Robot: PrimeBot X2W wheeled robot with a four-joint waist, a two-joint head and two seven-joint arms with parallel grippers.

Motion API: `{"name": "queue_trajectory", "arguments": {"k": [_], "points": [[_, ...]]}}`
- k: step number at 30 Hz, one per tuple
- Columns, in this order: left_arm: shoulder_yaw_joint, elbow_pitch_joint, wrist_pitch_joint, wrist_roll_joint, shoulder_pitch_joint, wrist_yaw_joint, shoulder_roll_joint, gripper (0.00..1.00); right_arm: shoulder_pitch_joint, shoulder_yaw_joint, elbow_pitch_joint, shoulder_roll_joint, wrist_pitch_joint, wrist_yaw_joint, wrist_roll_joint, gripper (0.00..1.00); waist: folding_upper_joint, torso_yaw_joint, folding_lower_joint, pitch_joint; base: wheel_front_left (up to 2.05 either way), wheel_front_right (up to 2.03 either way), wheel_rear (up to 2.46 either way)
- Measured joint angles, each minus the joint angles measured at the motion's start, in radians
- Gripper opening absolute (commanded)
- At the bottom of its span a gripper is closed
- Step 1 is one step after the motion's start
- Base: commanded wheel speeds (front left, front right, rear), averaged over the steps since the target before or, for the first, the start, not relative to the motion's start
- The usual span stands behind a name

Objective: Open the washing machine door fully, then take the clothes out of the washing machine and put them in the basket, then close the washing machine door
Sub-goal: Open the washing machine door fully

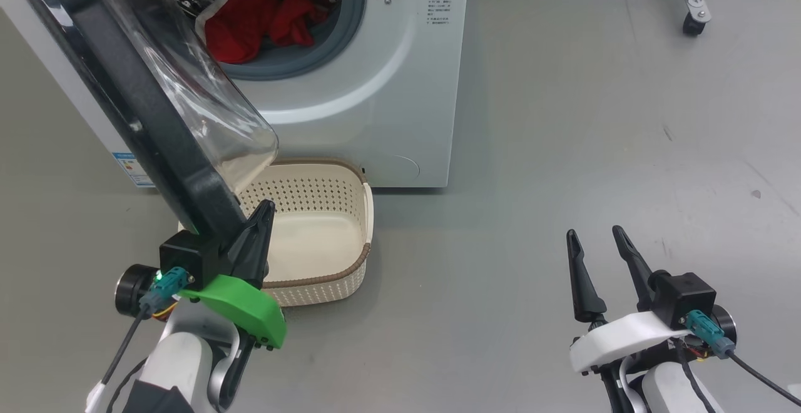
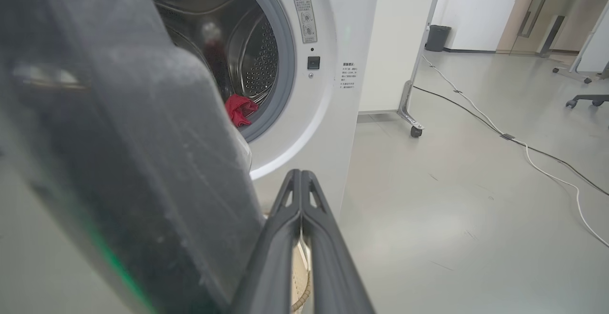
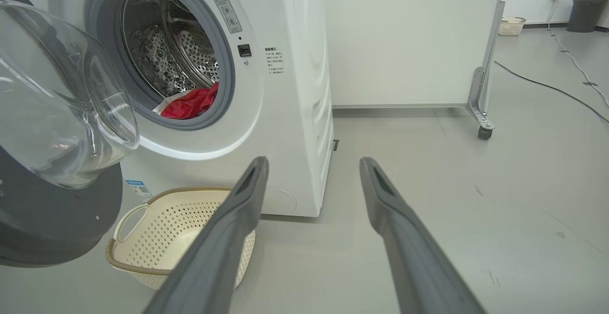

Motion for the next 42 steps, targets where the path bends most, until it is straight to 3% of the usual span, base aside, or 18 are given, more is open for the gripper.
{"name": "queue_trajectory", "arguments": {"k": [19, 34, 42], "points": [[-0.012, 0.052, -0.039, -0.019, -0.01, 0.0, -0.007, 0.0, 0.0, -0.026, -0.001, 0.002, 0.0, 0.0, -0.01, 1.0, 0.0, 0.073, 0.0, 0.009, 0.0, 0.0, 0.0], [-0.011, 0.096, -0.069, -0.041, -0.011, 0.011, -0.008, 0.0, 0.004, -0.031, 0.015, 0.002, 0.0, 0.009, -0.018, 1.0, 0.0, 0.198, 0.0, -0.006, 0.0, 0.0, 0.0], [0.036, 0.1, -0.091, -0.058, -0.01, 0.031, -0.007, 0.0, 0.005, -0.024, 0.015, 0.003, 0.0, 0.018, -0.019, 1.0, 0.0, 0.255, 0.0, -0.006, 0.0, 0.0, 0.0]]}}
